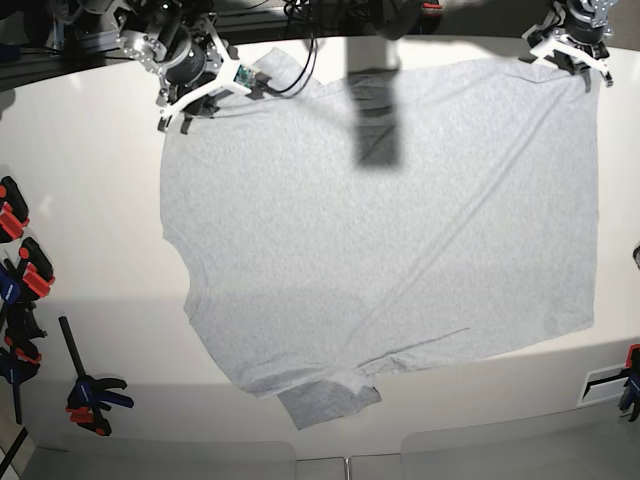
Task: Fold the T-shirt properly
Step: 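Pull the shirt by its shoulders toward the robot with both grippers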
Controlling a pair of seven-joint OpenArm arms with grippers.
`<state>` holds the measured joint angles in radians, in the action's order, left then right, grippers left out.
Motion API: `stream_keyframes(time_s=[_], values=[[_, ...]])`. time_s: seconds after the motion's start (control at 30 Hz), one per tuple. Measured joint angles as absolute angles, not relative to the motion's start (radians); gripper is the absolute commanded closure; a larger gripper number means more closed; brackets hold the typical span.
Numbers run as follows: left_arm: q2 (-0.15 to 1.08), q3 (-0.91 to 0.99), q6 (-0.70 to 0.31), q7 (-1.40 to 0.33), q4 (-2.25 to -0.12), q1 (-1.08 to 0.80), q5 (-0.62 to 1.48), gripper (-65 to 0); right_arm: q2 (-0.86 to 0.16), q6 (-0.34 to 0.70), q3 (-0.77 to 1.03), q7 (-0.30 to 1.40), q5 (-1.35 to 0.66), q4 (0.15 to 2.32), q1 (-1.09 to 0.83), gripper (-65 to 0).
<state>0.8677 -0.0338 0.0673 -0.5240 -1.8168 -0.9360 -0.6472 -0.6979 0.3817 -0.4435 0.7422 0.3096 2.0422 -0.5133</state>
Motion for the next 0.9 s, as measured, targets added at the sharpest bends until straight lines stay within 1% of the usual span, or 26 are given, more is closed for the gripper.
stream_keyframes(time_s=[0.13, 0.23, 0.37, 0.4, 0.53, 0.63, 0.67, 0.8, 0.9], values=[[0.868, -0.034, 0.067, -0.524, -1.817, -0.936, -0.647, 0.0, -0.698, 0.383, -0.443, 0.730, 0.275, 2.038, -0.512, -25.8], [0.868, -0.034, 0.067, -0.524, -1.817, -0.936, -0.646, 0.0, -0.698, 0.422, -0.445, 0.715, 0.220, 2.002, -0.495, -25.8], [0.867, -0.034, 0.067, -0.524, -1.817, -0.936, -0.645, 0.0, -0.689, 0.423, -0.445, 0.699, 0.197, 1.963, -0.464, -25.7], [0.867, -0.034, 0.067, -0.524, -1.817, -0.936, -0.645, 0.0, -0.683, 0.427, -0.445, 0.699, 0.197, 1.956, -0.461, -23.8], [0.868, -0.034, 0.067, -0.524, -1.817, -0.936, -0.645, 0.0, -0.681, 0.431, -0.466, 0.701, 0.205, 1.951, -0.460, -7.7], [0.867, -0.034, 0.068, -0.524, -1.817, -0.936, -0.645, 0.0, -0.679, 0.429, -0.483, 0.763, 0.205, 1.975, -0.461, -1.3], [0.867, -0.034, 0.067, -0.524, -1.817, -0.936, -0.644, 0.0, -0.679, 0.424, -0.483, 0.783, 0.207, 1.991, -0.463, 0.0], [0.867, -0.034, 0.067, -0.526, -1.817, -0.936, -0.644, 0.0, -0.684, 0.407, -0.485, 0.888, 0.203, 2.066, -0.471, 0.0], [0.867, -0.034, 0.067, -0.548, -1.817, -0.937, -0.644, 0.0, -0.702, 0.400, -0.484, 0.934, 0.206, 2.102, -0.468, 0.0]])
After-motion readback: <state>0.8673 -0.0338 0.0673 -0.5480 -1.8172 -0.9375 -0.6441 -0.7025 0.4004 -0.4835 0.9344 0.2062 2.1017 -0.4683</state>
